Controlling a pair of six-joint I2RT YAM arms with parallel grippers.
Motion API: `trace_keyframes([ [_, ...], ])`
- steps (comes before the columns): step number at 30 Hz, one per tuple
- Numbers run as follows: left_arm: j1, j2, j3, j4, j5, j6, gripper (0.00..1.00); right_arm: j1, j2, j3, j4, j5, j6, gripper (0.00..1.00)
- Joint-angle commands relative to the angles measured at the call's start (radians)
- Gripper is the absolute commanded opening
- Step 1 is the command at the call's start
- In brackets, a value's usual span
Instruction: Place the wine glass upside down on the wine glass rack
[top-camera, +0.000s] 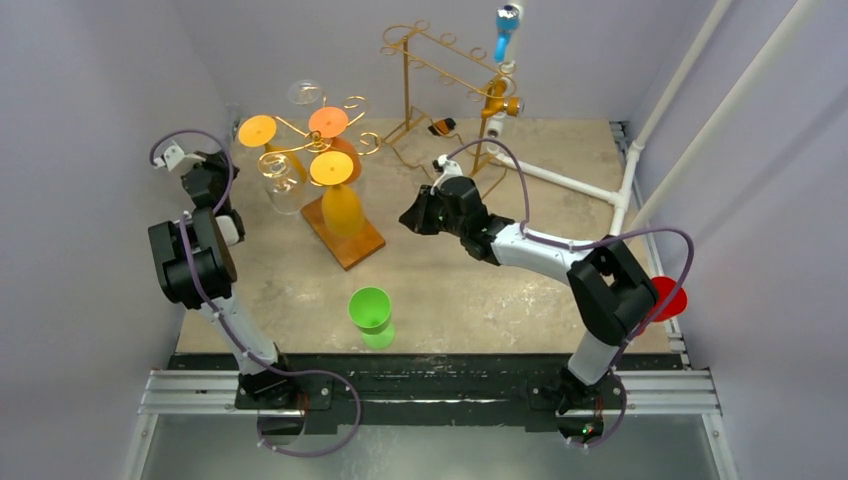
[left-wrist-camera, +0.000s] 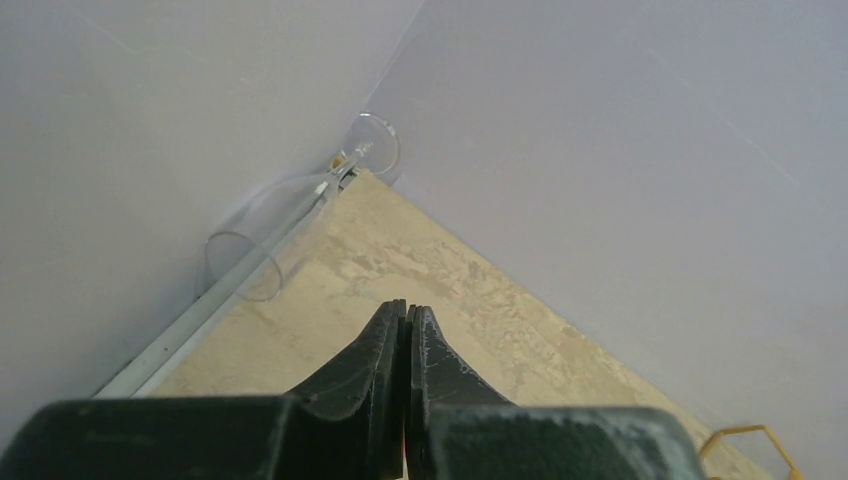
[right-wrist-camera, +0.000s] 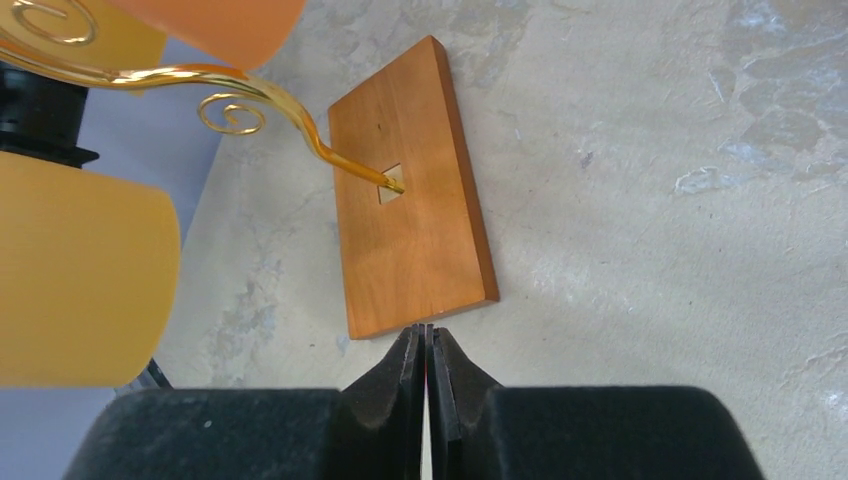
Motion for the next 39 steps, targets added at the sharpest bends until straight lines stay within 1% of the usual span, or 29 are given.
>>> trace_keyframes([
  [1,-0.006,0.026,0.034,0.016,-0.010,0.059,0.00,-0.003,-0.068,-0.018,0.045,-0.022,-0.003,0.16],
  [2,-0.020,0.039,0.048,0.019,-0.042,0.088,0.08,-0.004,-0.069,-0.014,0.037,-0.018,-0.005,0.21],
  [3,-0.035,0.057,0.063,0.011,-0.081,0.111,0.26,-0.003,-0.070,-0.010,0.028,-0.013,-0.008,0.26],
  [4,-0.047,0.081,0.081,0.009,-0.100,0.138,0.38,-0.004,-0.069,-0.003,0.021,-0.008,-0.011,0.31],
  [5,-0.058,0.102,0.095,0.004,-0.124,0.153,0.45,-0.003,-0.067,0.003,0.012,-0.001,-0.013,0.35],
  [6,-0.063,0.124,0.108,0.000,-0.148,0.158,0.48,-0.003,-0.064,0.012,0.003,0.008,-0.015,0.38],
  [8,-0.066,0.164,0.133,-0.006,-0.192,0.163,0.49,-0.003,-0.056,0.030,-0.014,0.017,-0.019,0.41],
  [14,-0.093,0.271,0.225,0.011,-0.308,0.182,0.50,-0.003,-0.019,0.109,-0.088,0.037,-0.032,0.41],
  [16,-0.098,0.283,0.223,0.036,-0.361,0.185,0.50,-0.003,-0.009,0.131,-0.114,0.052,-0.041,0.41],
  [19,-0.098,0.295,0.198,0.108,-0.394,0.193,0.51,-0.005,-0.001,0.145,-0.131,0.065,-0.040,0.41],
  [22,-0.096,0.328,0.218,0.129,-0.416,0.209,0.52,-0.005,0.002,0.145,-0.137,0.072,-0.031,0.41],
  [30,-0.075,0.430,0.319,0.088,-0.424,0.193,0.52,-0.005,0.004,0.163,-0.171,0.088,-0.023,0.40],
  [39,-0.060,0.514,0.451,0.043,-0.355,0.167,0.53,-0.004,0.021,0.170,-0.163,0.095,-0.018,0.38],
])
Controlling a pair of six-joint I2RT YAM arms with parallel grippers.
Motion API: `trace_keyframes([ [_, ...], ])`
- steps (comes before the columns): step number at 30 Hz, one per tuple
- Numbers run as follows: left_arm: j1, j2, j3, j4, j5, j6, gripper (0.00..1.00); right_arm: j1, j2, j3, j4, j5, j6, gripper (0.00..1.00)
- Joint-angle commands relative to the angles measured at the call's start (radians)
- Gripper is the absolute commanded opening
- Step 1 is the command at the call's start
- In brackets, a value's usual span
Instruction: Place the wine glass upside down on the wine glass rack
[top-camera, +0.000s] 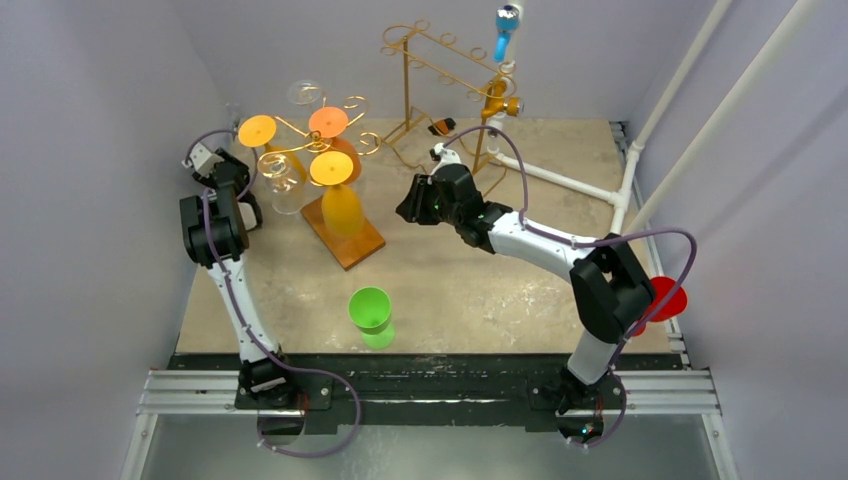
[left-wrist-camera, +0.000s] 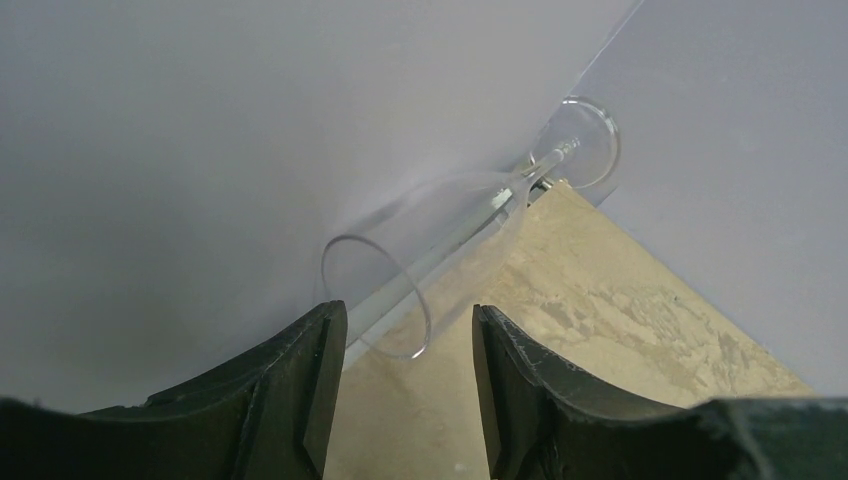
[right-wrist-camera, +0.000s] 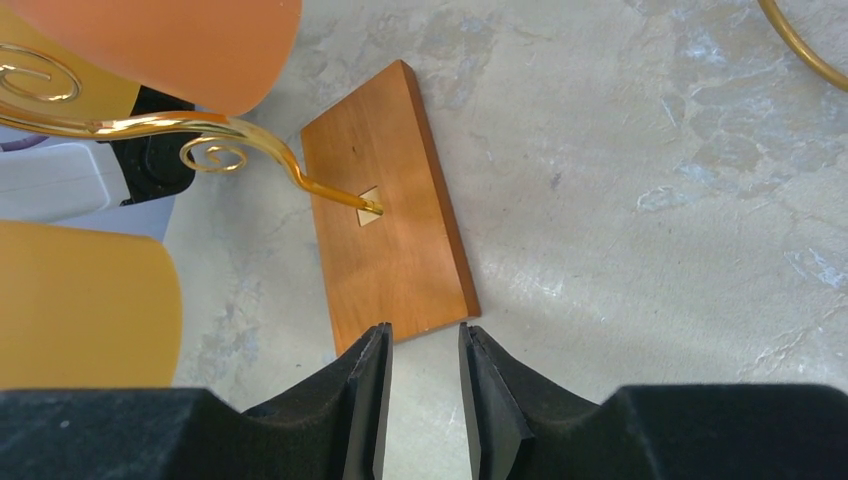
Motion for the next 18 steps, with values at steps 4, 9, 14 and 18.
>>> trace_keyframes([
  [4,0.011,0.054,0.108,0.006,0.065,-0.026,0.52,-0.004,0.020,0.037,0.022,0.019,0.000,0.37],
  [9,0.013,0.096,0.172,-0.014,0.106,-0.043,0.49,-0.004,0.031,0.040,0.029,0.001,0.006,0.35],
  [14,0.013,0.140,0.237,-0.029,0.135,-0.063,0.42,-0.004,0.044,0.052,0.028,-0.004,0.010,0.32],
  [18,0.012,0.180,0.299,-0.057,0.141,-0.067,0.47,-0.004,0.052,0.053,0.032,-0.009,0.012,0.32],
])
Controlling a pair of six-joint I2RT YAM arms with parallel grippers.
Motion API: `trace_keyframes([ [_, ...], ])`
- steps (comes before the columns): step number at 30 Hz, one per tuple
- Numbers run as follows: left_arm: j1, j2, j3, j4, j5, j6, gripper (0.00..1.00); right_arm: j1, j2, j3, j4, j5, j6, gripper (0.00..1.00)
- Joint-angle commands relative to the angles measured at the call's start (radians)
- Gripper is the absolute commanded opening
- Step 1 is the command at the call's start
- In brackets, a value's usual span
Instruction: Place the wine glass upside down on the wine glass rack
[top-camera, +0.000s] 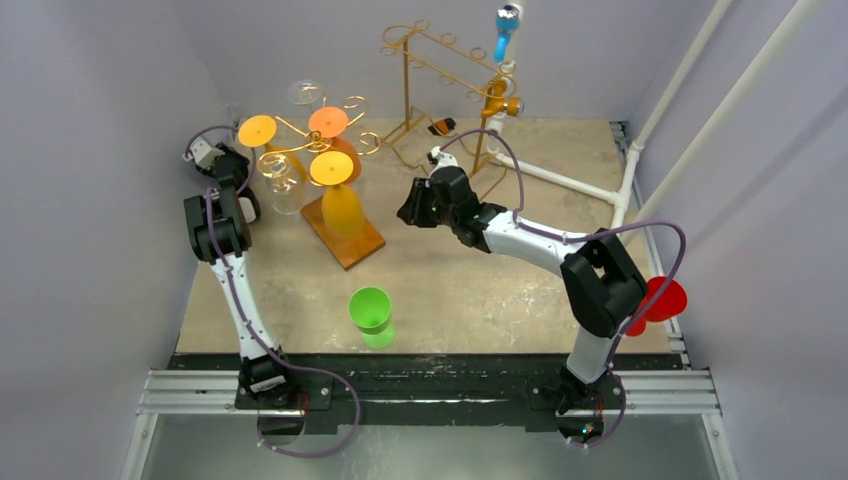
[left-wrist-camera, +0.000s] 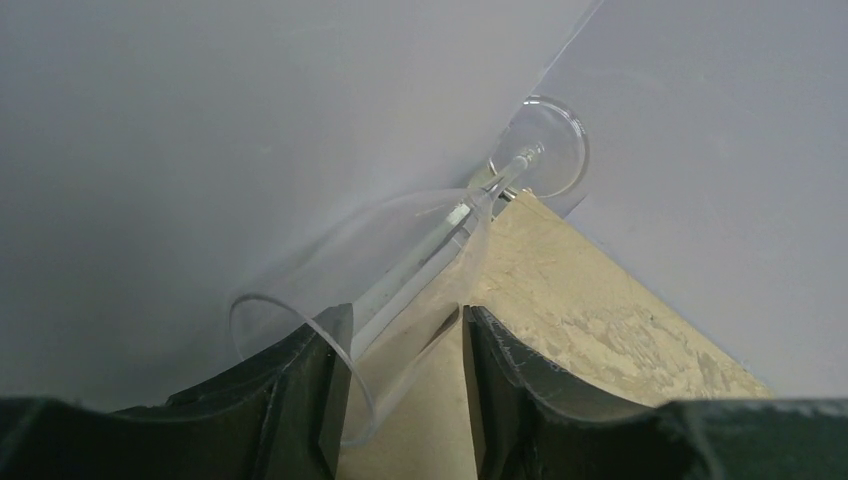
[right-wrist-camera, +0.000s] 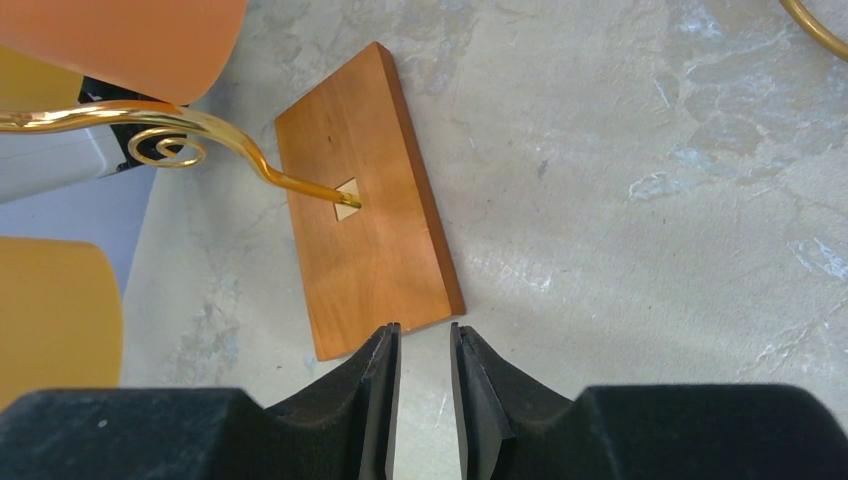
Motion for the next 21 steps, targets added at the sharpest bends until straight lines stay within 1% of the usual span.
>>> trace_keyframes([
  [1,0.003,0.041,0.087,-0.015,0.038,-0.023,0.48,-0.005,0.006,0.049,0.030,-0.012,0.009,0.32],
  [5,0.004,0.064,0.119,-0.004,0.046,-0.012,0.49,-0.004,0.007,0.054,0.031,-0.012,0.010,0.33],
  [6,0.004,0.067,0.126,0.004,0.052,-0.010,0.47,-0.005,0.007,0.054,0.031,-0.013,0.011,0.33],
  [7,0.003,0.073,0.134,0.011,0.060,-0.008,0.43,-0.005,0.007,0.054,0.032,-0.014,0.012,0.32],
  [9,0.003,0.083,0.154,0.012,0.073,-0.001,0.31,-0.004,0.007,0.054,0.031,-0.014,0.012,0.31],
  [11,0.004,0.088,0.164,0.011,0.076,-0.002,0.11,-0.005,0.006,0.053,0.031,-0.014,0.012,0.30],
  [12,0.003,0.089,0.161,0.017,0.074,-0.001,0.02,-0.005,0.006,0.051,0.034,-0.015,0.012,0.29],
  [13,0.001,0.082,0.149,0.027,0.064,0.000,0.00,-0.004,0.006,0.050,0.035,-0.018,0.014,0.27],
  [21,-0.013,-0.006,-0.024,0.185,-0.011,0.026,0.00,-0.004,0.007,0.048,0.032,-0.027,0.016,0.23],
])
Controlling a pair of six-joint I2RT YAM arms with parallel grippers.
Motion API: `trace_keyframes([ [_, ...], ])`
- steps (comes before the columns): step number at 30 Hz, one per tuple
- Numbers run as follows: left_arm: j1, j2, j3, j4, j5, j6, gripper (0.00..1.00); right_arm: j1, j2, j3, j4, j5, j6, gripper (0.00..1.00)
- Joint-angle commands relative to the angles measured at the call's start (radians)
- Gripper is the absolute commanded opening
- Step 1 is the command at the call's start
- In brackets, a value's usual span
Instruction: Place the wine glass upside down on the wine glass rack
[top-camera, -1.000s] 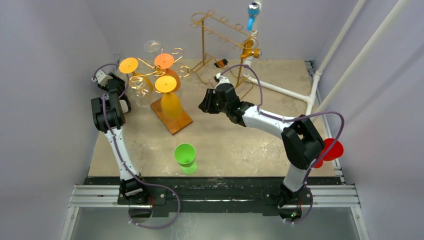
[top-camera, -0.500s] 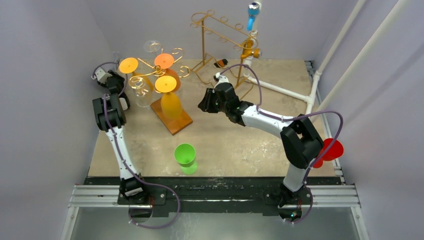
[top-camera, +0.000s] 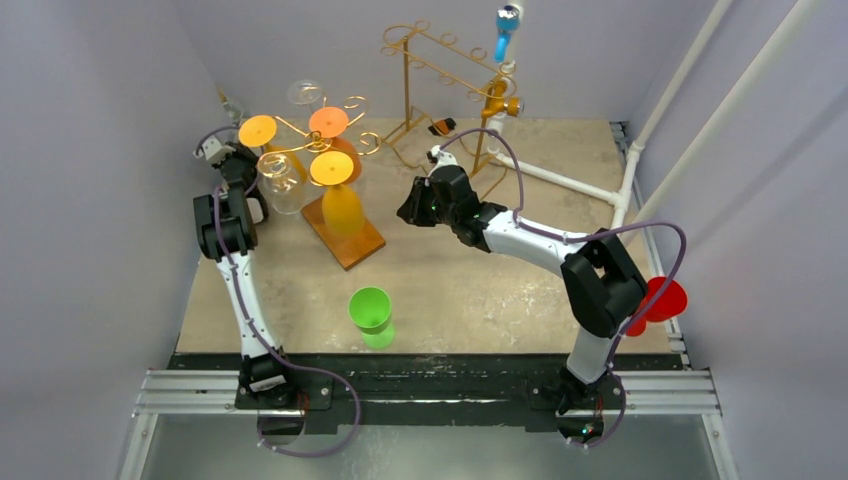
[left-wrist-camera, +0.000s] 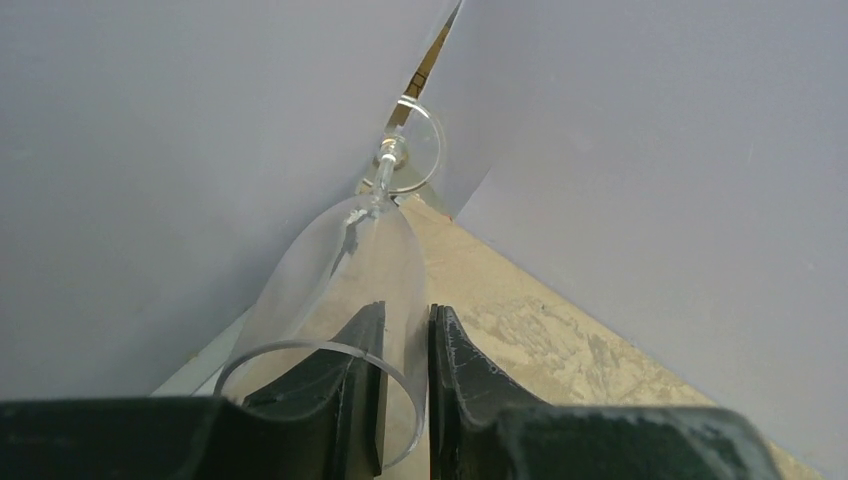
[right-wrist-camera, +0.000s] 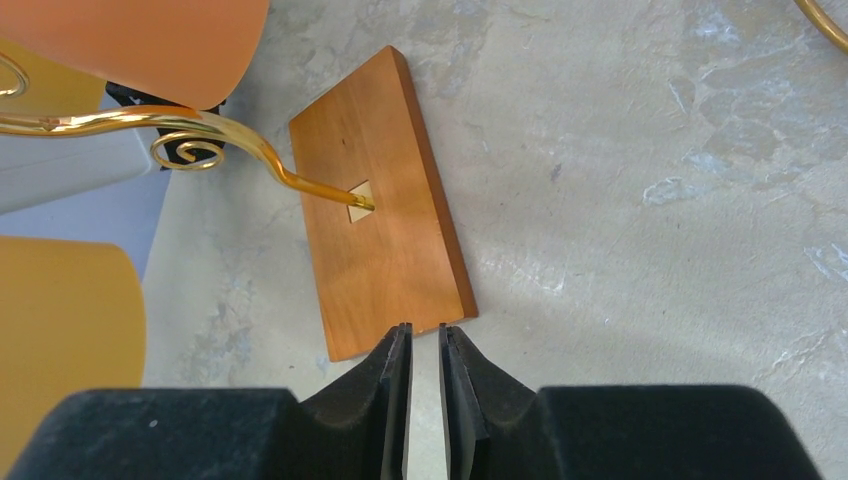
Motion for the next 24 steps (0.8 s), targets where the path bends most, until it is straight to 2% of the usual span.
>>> trace_keyframes([
  [1,0.013,-0.084,-0.118,0.093,-0.117,0.050,0.00,-0.005,0.007,0.038,0.024,-0.013,0.007,0.23],
  [11,-0.008,-0.140,-0.256,0.315,-0.136,0.165,0.00,-0.005,0.002,0.037,0.018,-0.018,0.015,0.20],
  [16,-0.014,-0.156,-0.300,0.419,-0.040,0.175,0.00,-0.004,0.009,0.047,0.017,-0.011,0.016,0.19],
  [24,-0.010,-0.157,-0.291,0.488,0.098,0.142,0.00,-0.005,0.015,0.058,0.011,-0.023,0.015,0.17],
])
